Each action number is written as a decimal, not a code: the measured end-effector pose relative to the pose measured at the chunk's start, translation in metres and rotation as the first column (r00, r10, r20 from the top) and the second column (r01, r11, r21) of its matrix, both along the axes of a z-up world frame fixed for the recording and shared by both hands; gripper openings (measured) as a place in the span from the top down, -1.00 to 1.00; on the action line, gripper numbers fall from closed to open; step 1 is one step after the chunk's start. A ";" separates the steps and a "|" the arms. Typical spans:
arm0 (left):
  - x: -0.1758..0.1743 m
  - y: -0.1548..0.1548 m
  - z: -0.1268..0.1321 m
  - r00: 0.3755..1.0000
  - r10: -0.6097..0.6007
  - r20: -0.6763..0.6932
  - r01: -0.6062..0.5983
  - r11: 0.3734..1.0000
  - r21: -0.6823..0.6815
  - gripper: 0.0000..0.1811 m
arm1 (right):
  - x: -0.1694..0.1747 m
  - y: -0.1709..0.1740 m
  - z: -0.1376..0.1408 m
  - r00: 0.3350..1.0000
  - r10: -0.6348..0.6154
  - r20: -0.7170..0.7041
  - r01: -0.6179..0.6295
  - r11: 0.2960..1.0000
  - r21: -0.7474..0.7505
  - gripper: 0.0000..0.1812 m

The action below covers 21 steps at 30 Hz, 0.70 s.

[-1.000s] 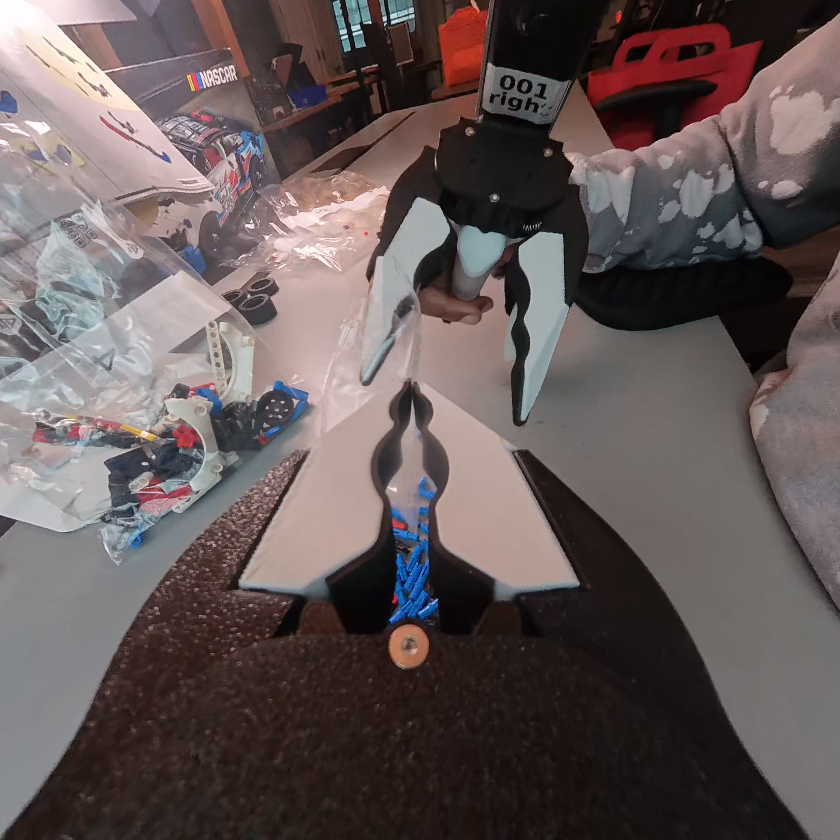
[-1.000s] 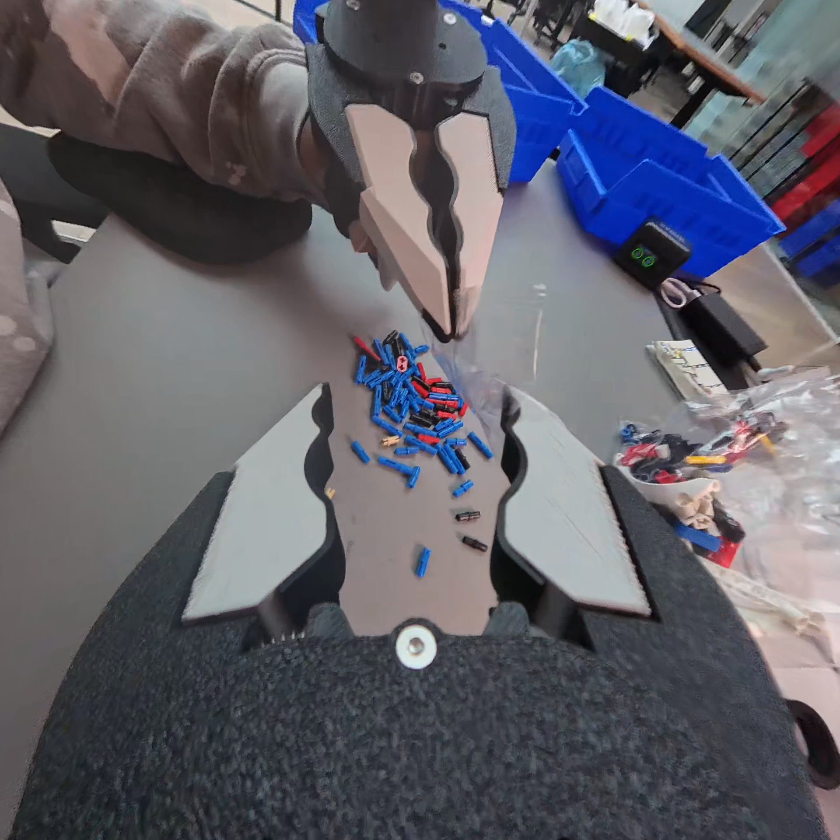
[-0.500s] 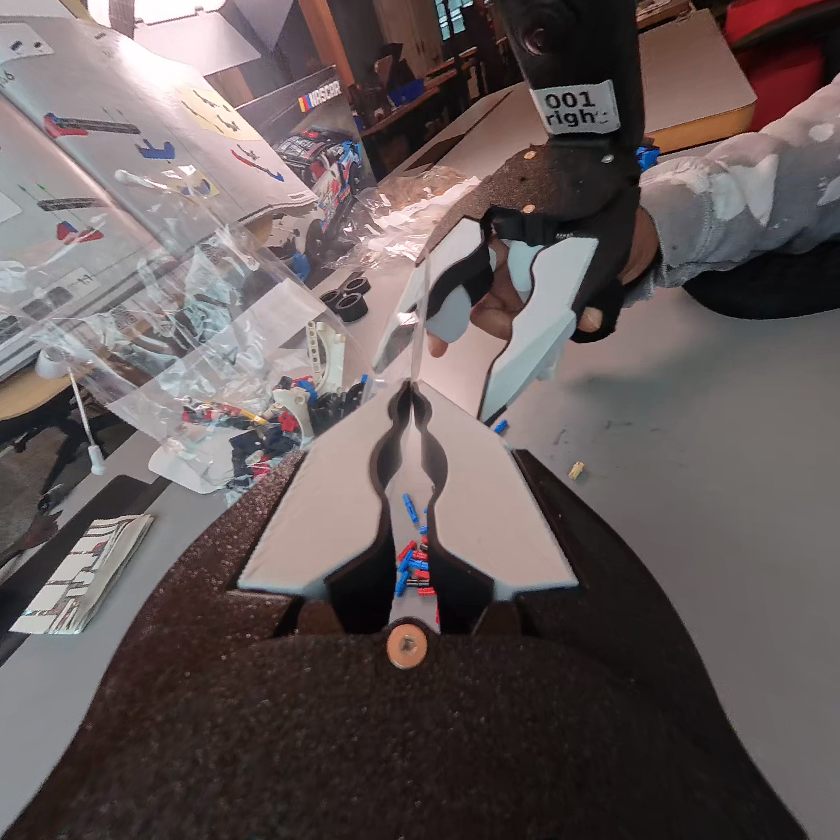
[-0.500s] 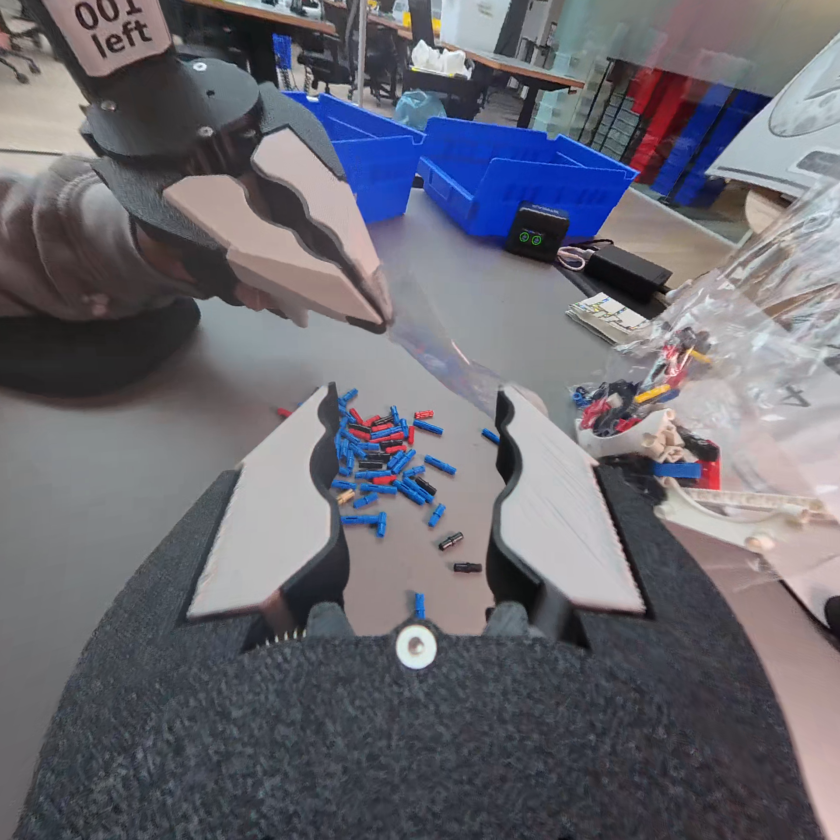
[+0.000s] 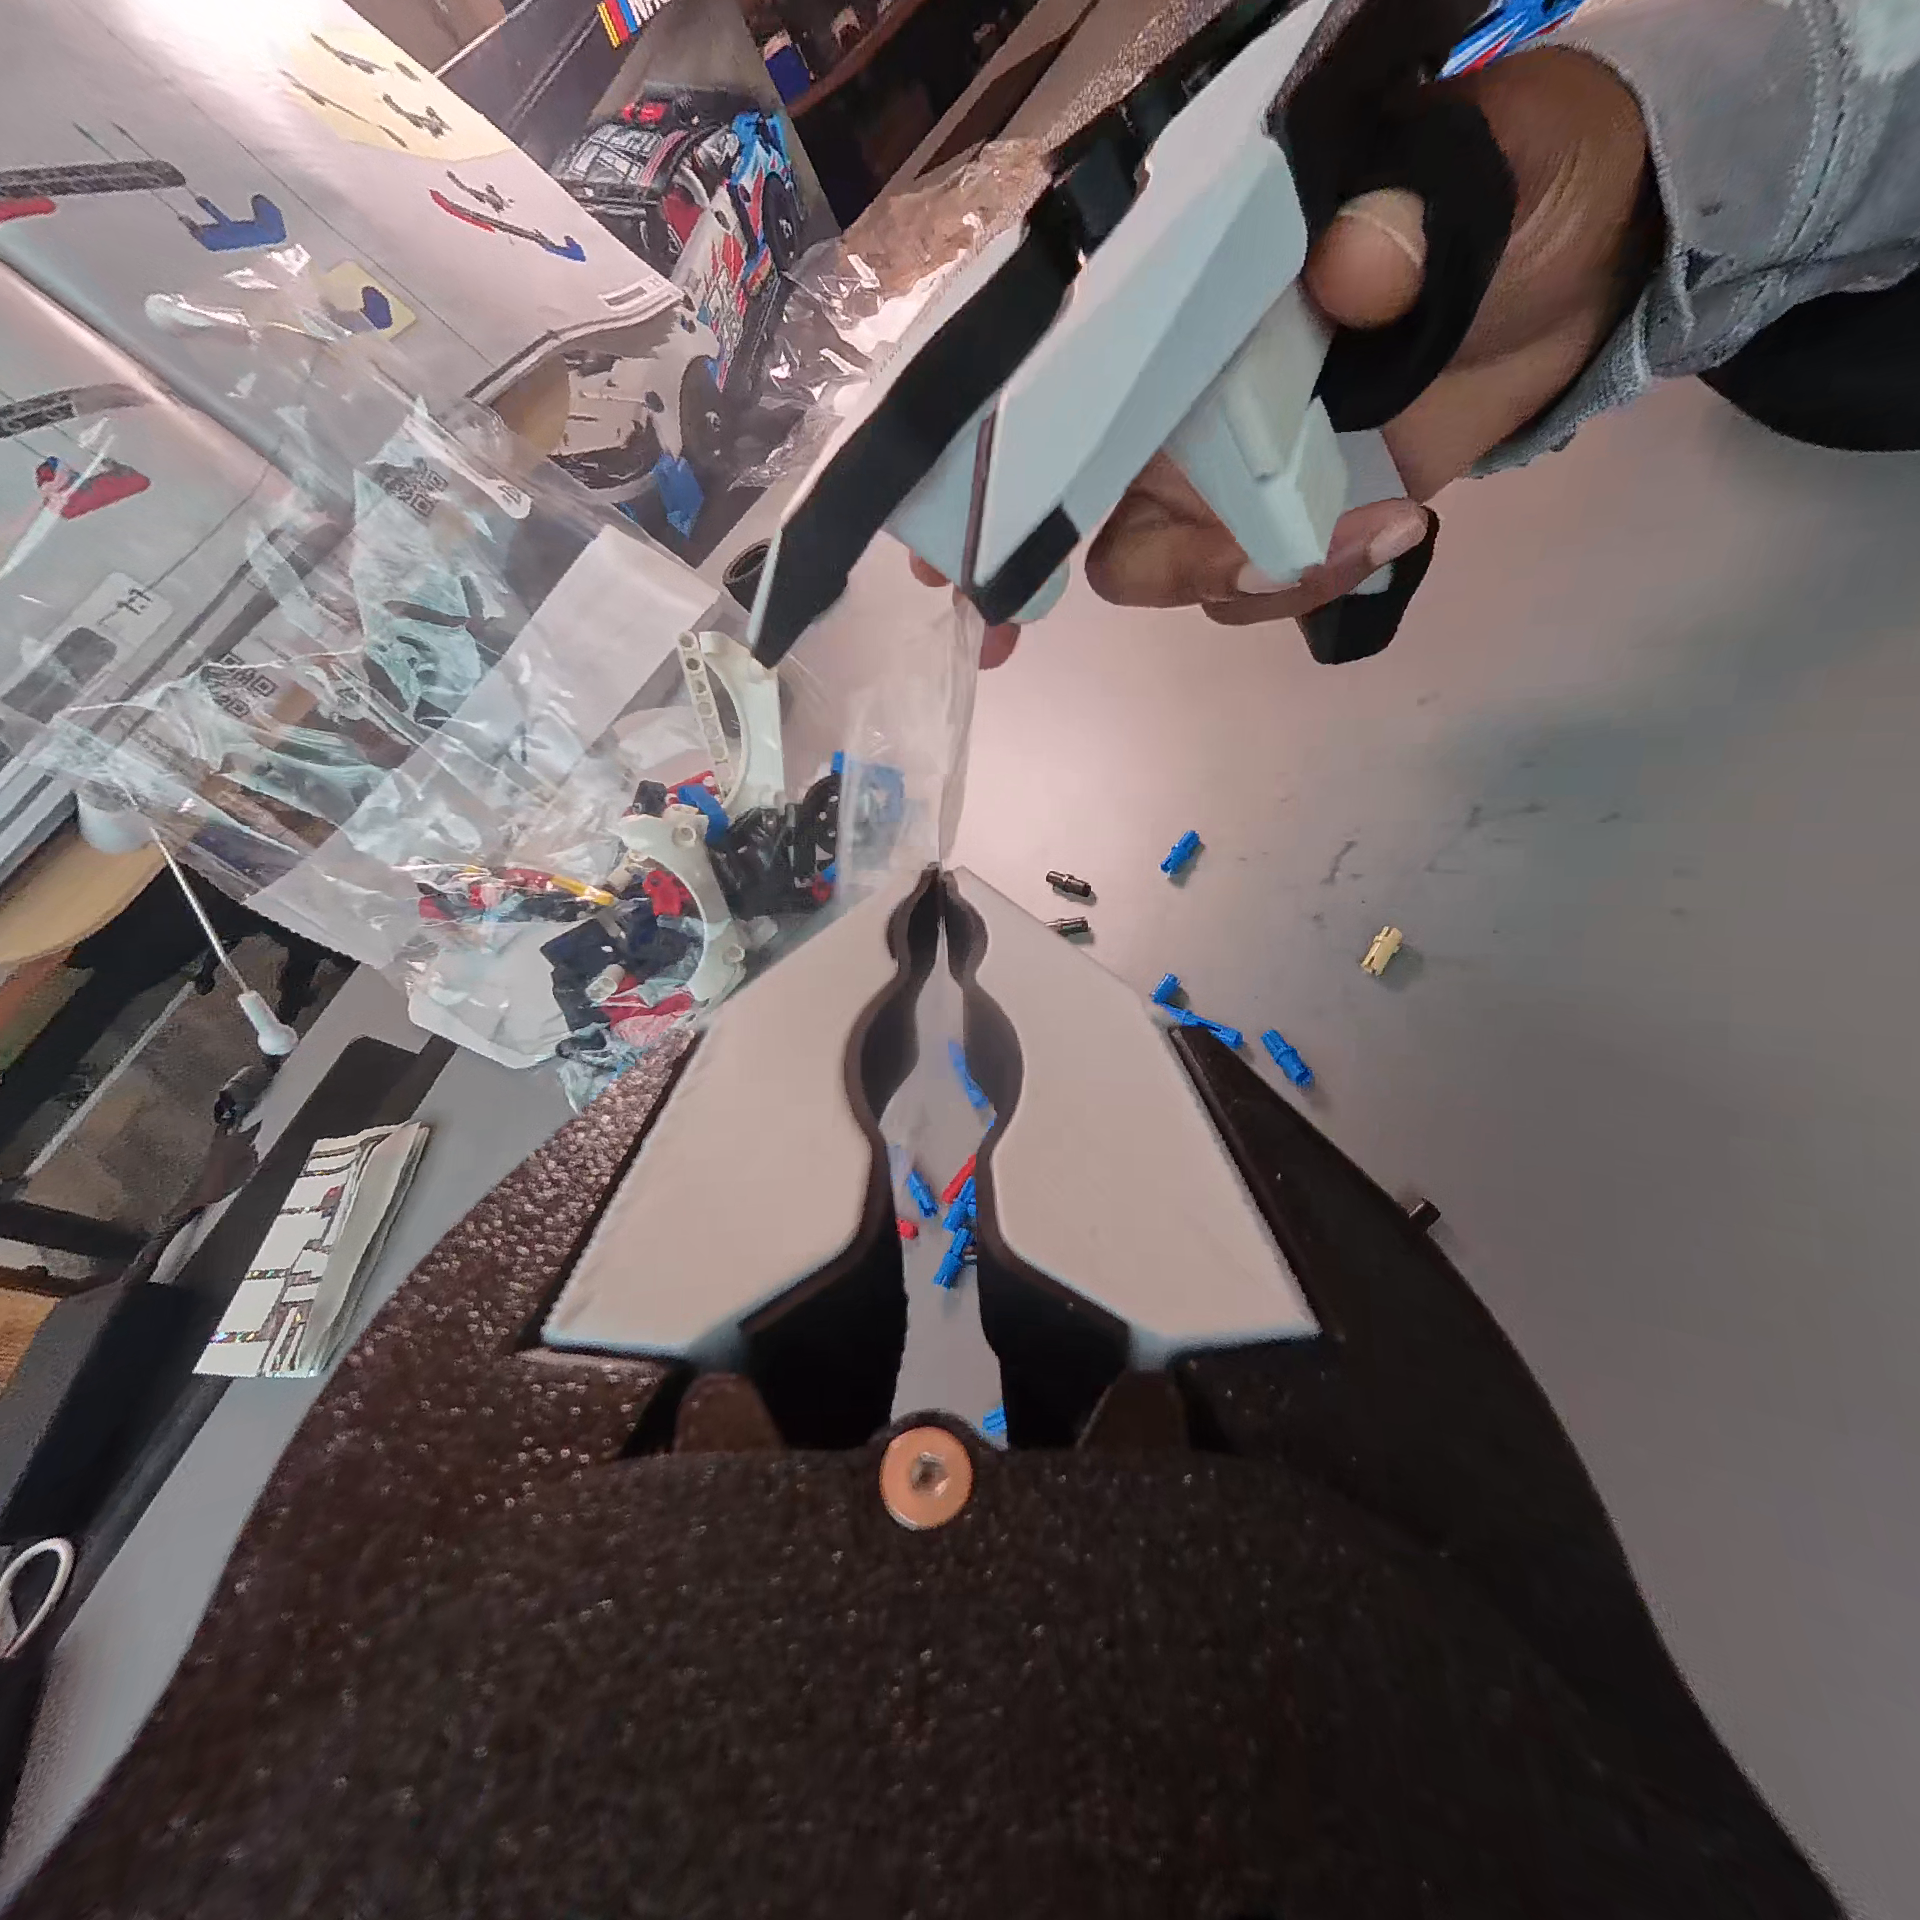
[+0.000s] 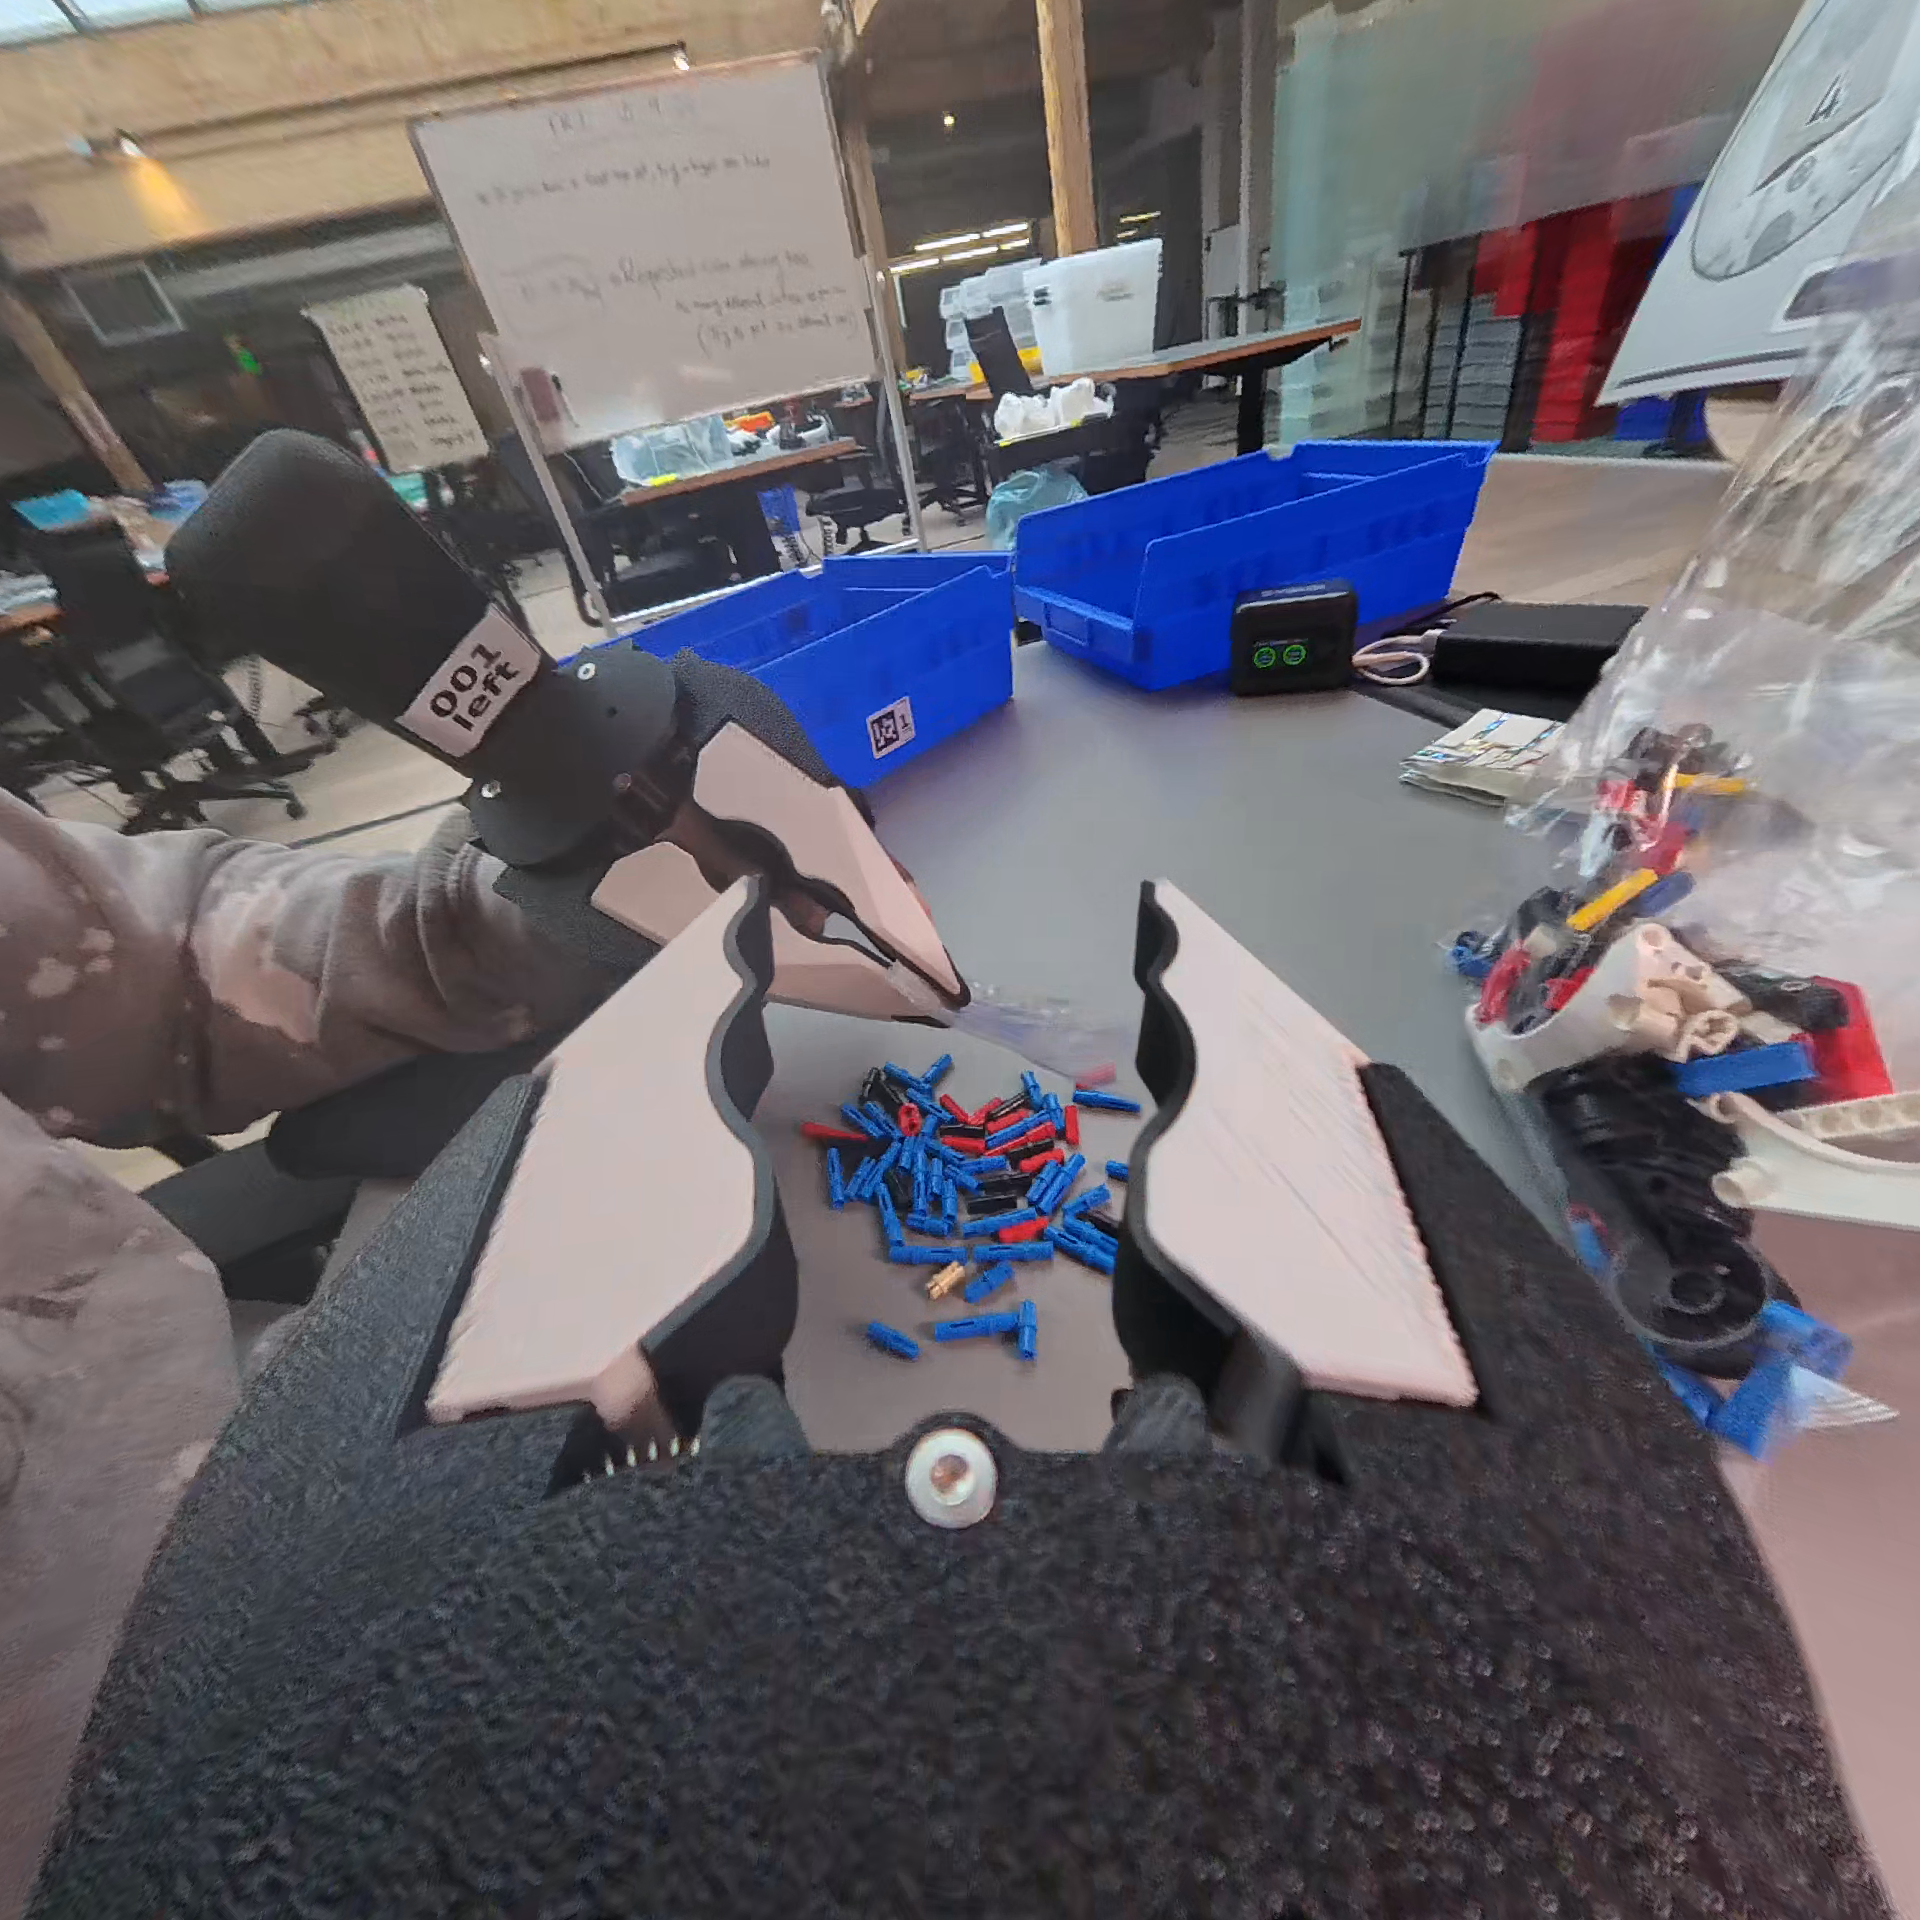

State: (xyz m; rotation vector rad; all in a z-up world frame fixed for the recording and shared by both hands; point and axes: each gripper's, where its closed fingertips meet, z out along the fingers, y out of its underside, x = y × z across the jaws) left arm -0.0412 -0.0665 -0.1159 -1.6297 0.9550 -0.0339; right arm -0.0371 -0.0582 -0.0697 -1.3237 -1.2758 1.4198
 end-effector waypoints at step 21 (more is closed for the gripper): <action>0.030 -0.046 0.007 0.905 -0.368 0.213 0.393 0.915 -0.090 1.00 | 0.041 -0.006 -0.034 0.945 0.164 0.283 -0.290 0.821 0.491 0.69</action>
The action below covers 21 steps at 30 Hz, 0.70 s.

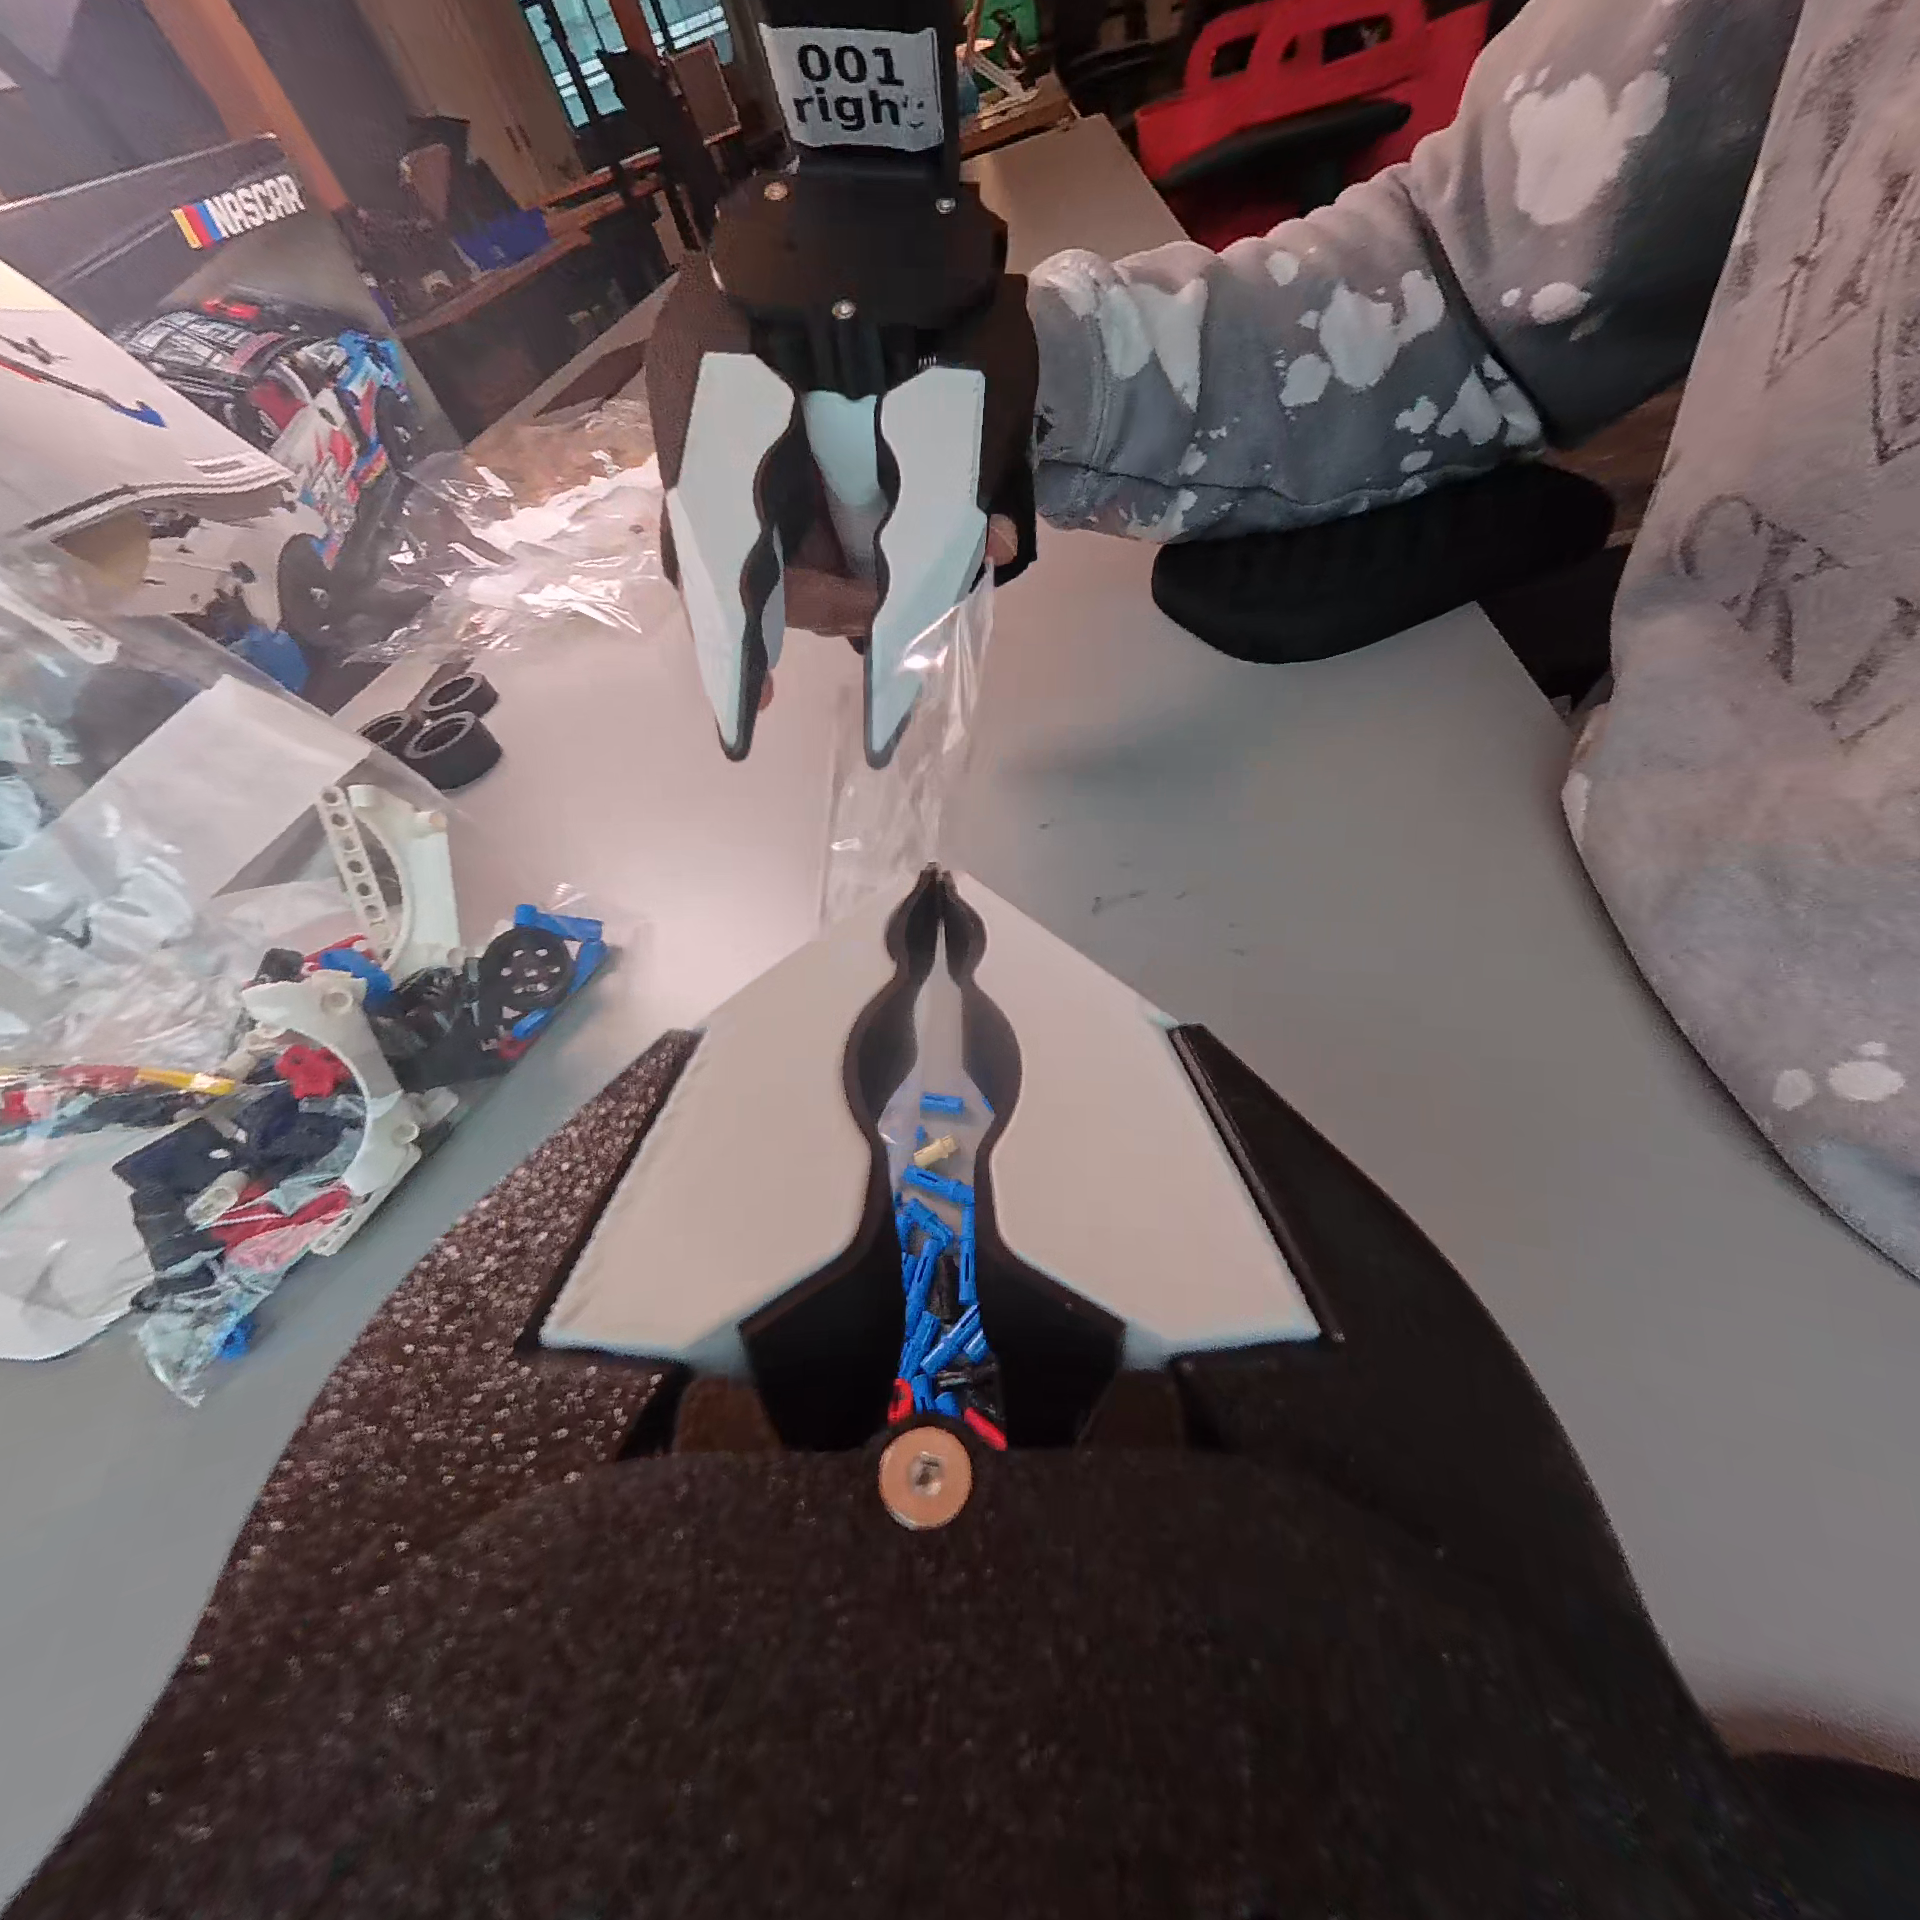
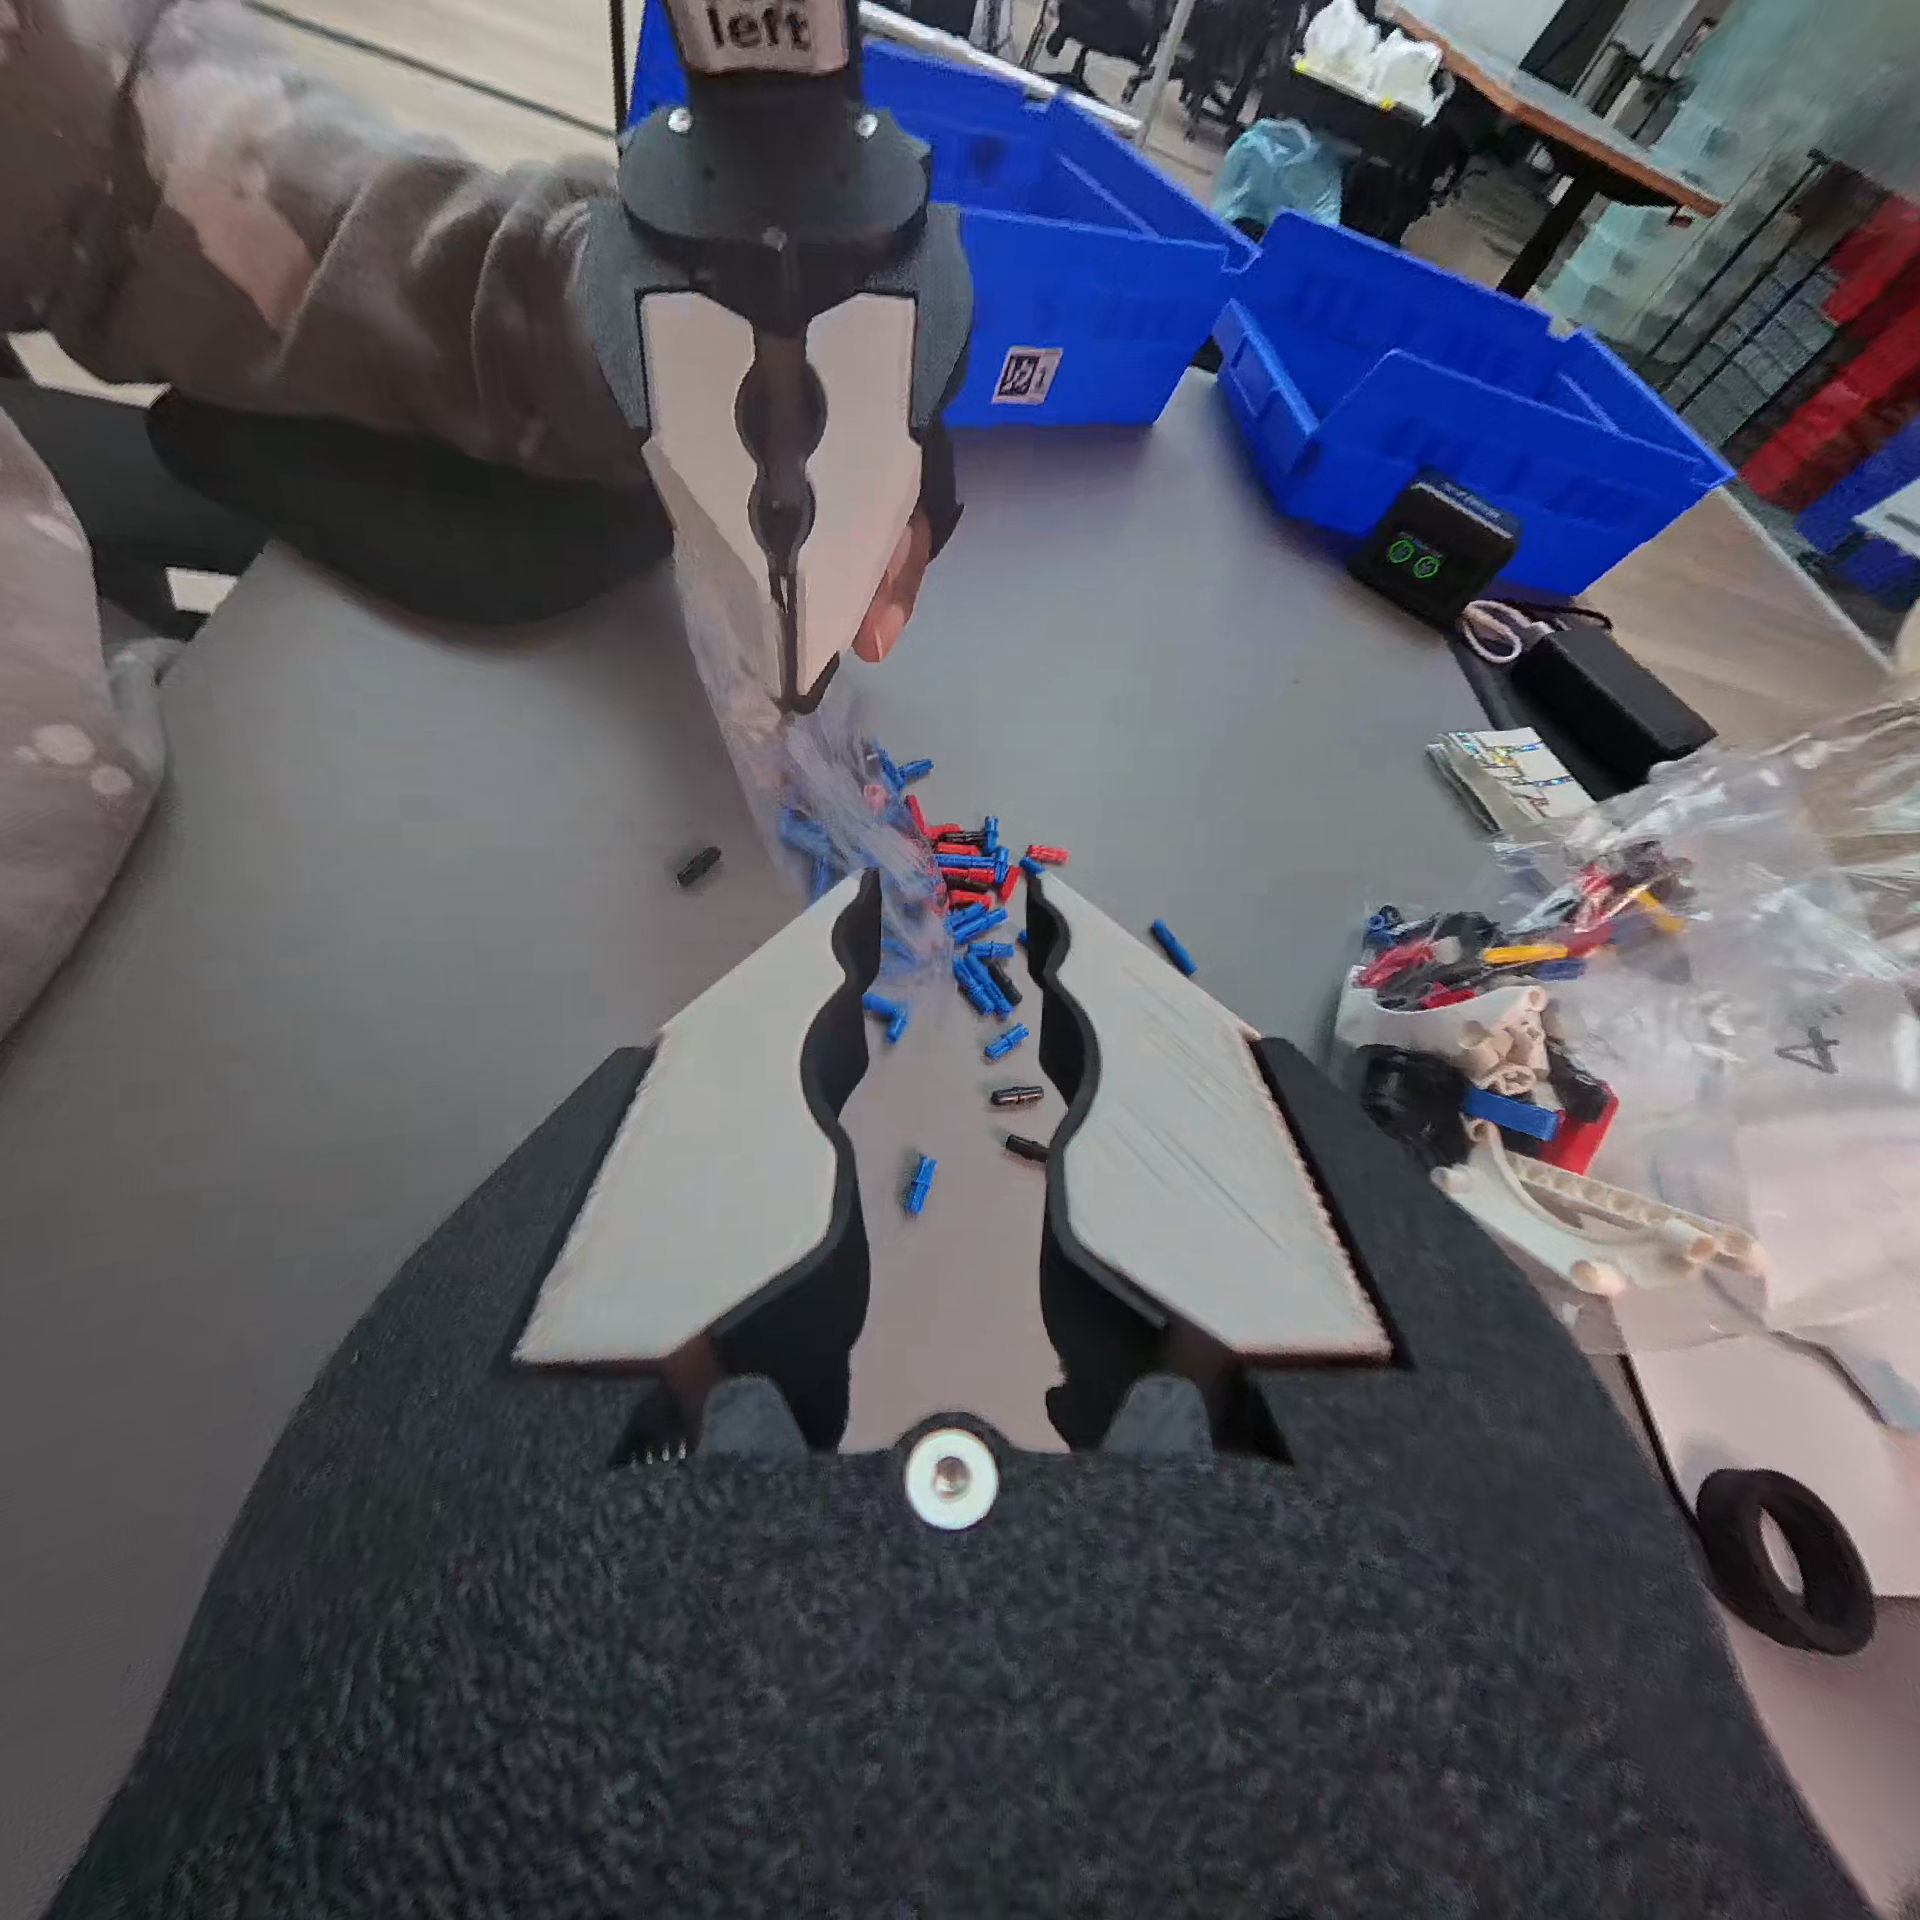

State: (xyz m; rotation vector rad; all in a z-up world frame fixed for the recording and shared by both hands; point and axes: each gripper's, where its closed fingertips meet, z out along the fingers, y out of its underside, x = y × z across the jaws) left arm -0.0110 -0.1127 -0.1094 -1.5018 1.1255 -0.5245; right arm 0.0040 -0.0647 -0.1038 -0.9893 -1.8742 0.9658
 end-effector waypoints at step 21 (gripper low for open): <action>-0.009 0.021 -0.005 0.982 0.173 -0.071 -0.170 0.984 0.057 1.00 | -0.036 -0.004 -0.013 0.985 -0.165 -0.051 0.158 0.981 -0.112 1.00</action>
